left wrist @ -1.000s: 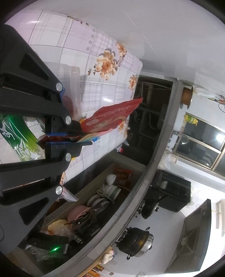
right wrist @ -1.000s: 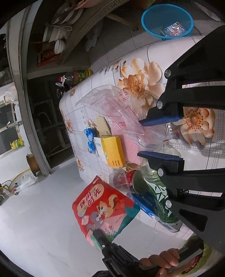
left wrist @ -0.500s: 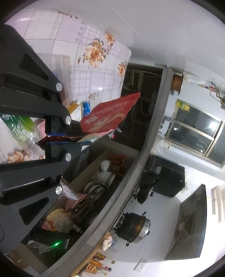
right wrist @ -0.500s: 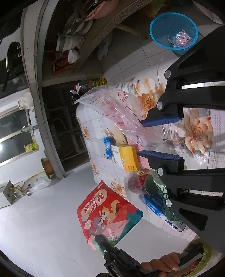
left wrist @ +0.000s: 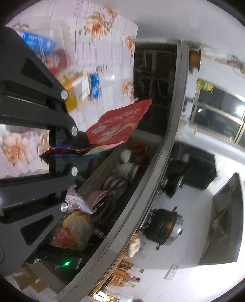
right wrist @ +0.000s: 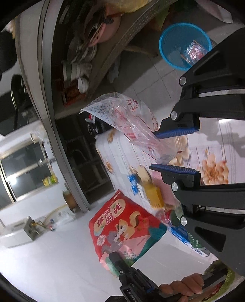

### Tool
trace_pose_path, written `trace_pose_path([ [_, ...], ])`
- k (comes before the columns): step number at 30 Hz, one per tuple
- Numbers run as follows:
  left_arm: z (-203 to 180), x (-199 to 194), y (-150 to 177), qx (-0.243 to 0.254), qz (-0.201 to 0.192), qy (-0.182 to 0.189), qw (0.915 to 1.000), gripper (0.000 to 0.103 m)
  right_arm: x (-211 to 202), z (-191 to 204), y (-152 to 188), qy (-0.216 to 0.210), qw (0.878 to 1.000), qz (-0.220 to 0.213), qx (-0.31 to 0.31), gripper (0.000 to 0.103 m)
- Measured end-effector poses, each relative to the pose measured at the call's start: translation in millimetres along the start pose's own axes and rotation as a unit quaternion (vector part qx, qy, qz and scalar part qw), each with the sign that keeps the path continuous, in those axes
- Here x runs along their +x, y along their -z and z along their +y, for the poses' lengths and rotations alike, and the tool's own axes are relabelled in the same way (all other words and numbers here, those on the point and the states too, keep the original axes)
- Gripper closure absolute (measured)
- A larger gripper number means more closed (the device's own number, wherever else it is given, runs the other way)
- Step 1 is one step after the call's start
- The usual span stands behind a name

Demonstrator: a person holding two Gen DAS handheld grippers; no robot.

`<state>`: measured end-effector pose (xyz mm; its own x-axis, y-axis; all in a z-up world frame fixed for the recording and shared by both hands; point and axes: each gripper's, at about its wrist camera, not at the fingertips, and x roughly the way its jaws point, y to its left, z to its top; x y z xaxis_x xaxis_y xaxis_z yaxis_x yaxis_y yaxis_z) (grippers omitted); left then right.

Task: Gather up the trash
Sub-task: 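Carry both items to the blue wastebasket and open both tools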

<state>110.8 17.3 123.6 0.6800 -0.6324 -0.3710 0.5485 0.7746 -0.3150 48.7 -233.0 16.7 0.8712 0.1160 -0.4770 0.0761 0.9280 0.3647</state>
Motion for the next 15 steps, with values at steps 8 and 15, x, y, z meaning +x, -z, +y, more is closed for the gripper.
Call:
trace_pose_path([
  [8,-72.9,75.4,0.4,0.031,0.062,0.088,0.9937,0.1,-38.8,-78.6,2.8,0.072,0.995,-0.032,0.057,0.076],
  [15,-146.3,175.1,29.6,0.077,0.177,0.118,0.9741,0.1,-54.9,-181.7,32.5,0.147,0.977,-0.017,0.153,0.076],
])
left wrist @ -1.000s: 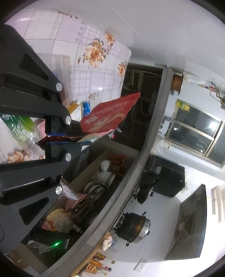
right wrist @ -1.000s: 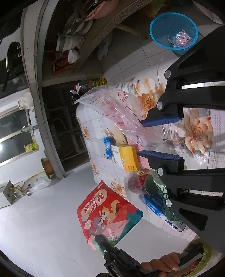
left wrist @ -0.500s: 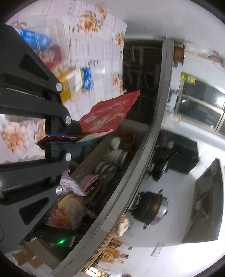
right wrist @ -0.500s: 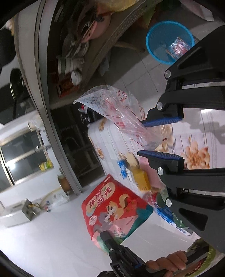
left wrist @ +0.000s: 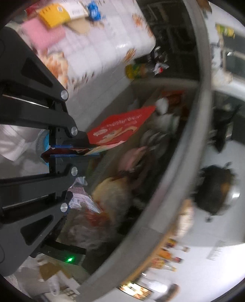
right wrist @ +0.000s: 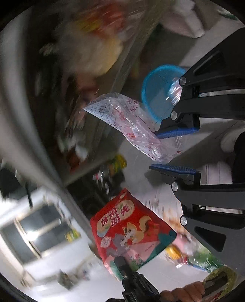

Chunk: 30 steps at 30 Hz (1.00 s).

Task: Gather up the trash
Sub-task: 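Carry both items to the blue wastebasket and open both tools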

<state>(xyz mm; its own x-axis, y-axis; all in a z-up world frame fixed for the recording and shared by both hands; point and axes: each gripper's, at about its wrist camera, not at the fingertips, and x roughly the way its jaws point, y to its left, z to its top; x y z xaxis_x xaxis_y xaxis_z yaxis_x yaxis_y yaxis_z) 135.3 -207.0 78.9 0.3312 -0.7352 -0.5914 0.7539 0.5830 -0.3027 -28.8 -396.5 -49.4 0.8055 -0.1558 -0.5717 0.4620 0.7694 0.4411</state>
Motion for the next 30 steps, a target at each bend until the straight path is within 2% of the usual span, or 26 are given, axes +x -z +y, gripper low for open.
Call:
trace_pose_path([
  [3,-16.3,64.8,0.2,0.008,0.084,-0.002,0.9964,0.1,19.3,-37.5,8.3,0.012,0.999,0.022,0.047,0.076],
  [7,-29.2,145.2,12.9,0.009,0.186,0.002,0.9825,0.1,55.4,-79.6,26.0,0.021,0.993,0.058,0.099,0.076],
  [12,-40.7,222.9,27.4,0.03,0.254,-0.011,0.9667,0.1,104.3,-103.2,38.8,0.024,0.988,0.1,0.117,0.076],
  [15,-46.3,256.2,31.6,0.051,0.273,-0.024,0.9605,0.1,132.0,-114.3,38.8,0.017,0.986,0.113,0.12,0.075],
  [16,-47.0,266.4,30.9,0.055,0.277,-0.026,0.9589,0.096,143.3,-118.8,38.3,0.013,0.985,0.116,0.123,0.073],
  [17,-47.6,280.0,33.1,0.059,0.286,-0.029,0.9561,0.082,154.2,-124.7,39.2,0.011,0.985,0.123,0.124,0.069],
  [18,-46.3,287.6,35.9,0.061,0.293,-0.033,0.9536,0.07,166.2,-131.0,42.0,0.015,0.983,0.133,0.126,0.057],
  [19,-44.6,299.2,39.4,0.061,0.299,-0.044,0.9511,0.051,183.0,-140.1,47.2,0.022,0.98,0.151,0.131,0.053],
  [21,-38.8,306.9,42.6,0.056,0.3,-0.06,0.9503,0.049,200.1,-153.8,54.7,0.034,0.974,0.173,0.139,0.052],
  [23,-33.7,306.9,45.0,0.038,0.304,-0.055,0.9504,0.049,208.9,-166.7,67.2,0.052,0.966,0.194,0.163,0.052],
  [25,-30.8,303.8,45.8,0.024,0.302,-0.043,0.9519,0.049,205.6,-172.7,75.1,0.047,0.964,0.193,0.179,0.052],
  [30,-24.8,286.3,41.4,0.035,0.289,-0.058,0.9548,0.049,191.5,-176.6,85.2,0.05,0.961,0.187,0.199,0.052],
])
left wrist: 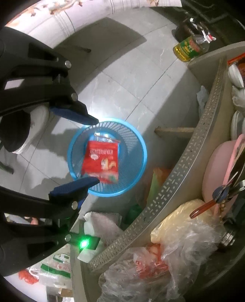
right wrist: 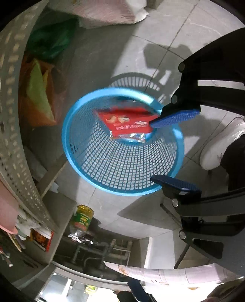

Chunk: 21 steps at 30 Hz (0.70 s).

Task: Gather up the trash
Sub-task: 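Carry both items to the blue wastebasket and open both tools, then move both tools back over the table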

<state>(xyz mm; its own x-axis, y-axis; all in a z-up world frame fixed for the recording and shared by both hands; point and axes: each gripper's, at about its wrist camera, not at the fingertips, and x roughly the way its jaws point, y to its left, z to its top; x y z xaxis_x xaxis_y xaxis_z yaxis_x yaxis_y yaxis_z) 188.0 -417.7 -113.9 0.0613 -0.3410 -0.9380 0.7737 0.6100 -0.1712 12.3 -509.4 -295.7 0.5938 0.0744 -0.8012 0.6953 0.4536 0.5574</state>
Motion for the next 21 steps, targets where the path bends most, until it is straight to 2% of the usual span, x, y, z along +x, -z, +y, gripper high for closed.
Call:
trace_pose_path([
  [3,4.6,-16.1,3.9,-0.008,-0.011,0.006,0.9999,0.049,-10.8,-9.1,5.5,-0.003,1.0,-0.009,0.012,0.05],
  [6,7.7,-37.4,12.8,-0.009,-0.028,0.016,0.9994,0.044,-26.2,-15.4,11.8,-0.002,1.0,-0.014,0.012,0.048],
  [11,20.5,-80.7,38.2,-0.012,-0.041,0.033,0.9985,0.038,-53.2,2.3,23.9,0.0,0.999,-0.032,-0.023,0.043],
  [15,47.7,-128.5,64.9,-0.03,-0.063,0.044,0.9966,0.033,-74.5,30.9,28.2,-0.007,0.997,-0.042,-0.061,0.039],
  [21,104.3,-206.8,112.8,-0.064,-0.107,0.023,0.9919,0.028,-112.4,99.4,31.8,-0.037,0.988,-0.064,-0.139,0.034],
])
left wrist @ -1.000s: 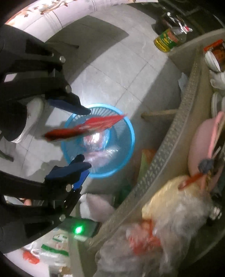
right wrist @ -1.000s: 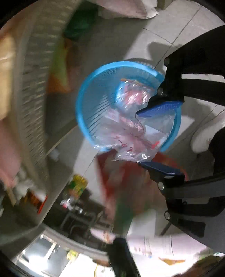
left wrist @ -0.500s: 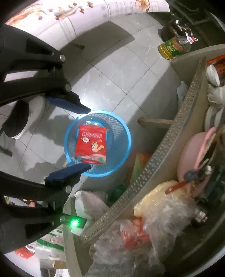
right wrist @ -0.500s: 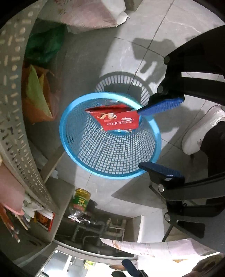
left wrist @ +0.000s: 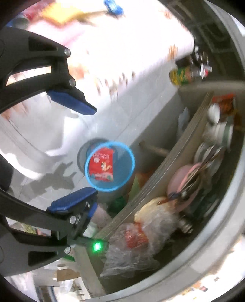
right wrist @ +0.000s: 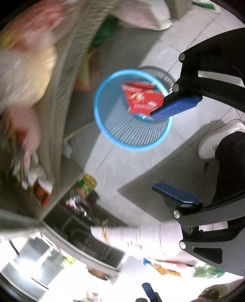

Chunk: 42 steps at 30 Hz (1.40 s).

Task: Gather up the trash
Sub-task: 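Move both tools back over the table, then grasp the blue wrapper with the left tool while the right tool grasps the yellow medicine box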

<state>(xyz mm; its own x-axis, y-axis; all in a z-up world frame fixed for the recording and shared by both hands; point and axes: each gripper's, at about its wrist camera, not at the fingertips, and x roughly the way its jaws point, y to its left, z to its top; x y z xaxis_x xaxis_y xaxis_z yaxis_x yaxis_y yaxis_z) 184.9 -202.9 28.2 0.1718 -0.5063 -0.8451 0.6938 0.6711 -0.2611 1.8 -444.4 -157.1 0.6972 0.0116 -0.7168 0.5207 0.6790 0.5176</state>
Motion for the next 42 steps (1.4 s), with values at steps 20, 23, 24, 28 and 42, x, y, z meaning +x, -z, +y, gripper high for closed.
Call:
trace_pose_path([
  [20,297.6,-118.3,28.3,-0.293,-0.045,-0.046,0.9539,0.026,-2.2,305.1,8.4,-0.175,0.927,0.111,-0.312,0.032],
  [23,327.8,-90.7,13.9,-0.328,-0.01,-0.039,0.9438,0.026,13.4,353.2,14.2,-0.199,0.902,0.162,-0.348,0.026],
  [24,337.6,-84.9,8.6,-0.334,-0.004,-0.045,0.9414,0.026,15.9,366.2,17.2,-0.202,0.894,0.17,-0.361,0.025],
  [28,373.9,-57.8,-12.2,-0.35,0.021,-0.075,0.9336,0.03,38.6,424.1,24.3,-0.207,0.866,0.212,-0.403,0.024],
  [42,405.4,0.8,-22.9,-0.331,0.075,-0.07,0.9381,0.071,123.6,497.4,47.7,-0.155,0.835,0.315,-0.424,0.024],
])
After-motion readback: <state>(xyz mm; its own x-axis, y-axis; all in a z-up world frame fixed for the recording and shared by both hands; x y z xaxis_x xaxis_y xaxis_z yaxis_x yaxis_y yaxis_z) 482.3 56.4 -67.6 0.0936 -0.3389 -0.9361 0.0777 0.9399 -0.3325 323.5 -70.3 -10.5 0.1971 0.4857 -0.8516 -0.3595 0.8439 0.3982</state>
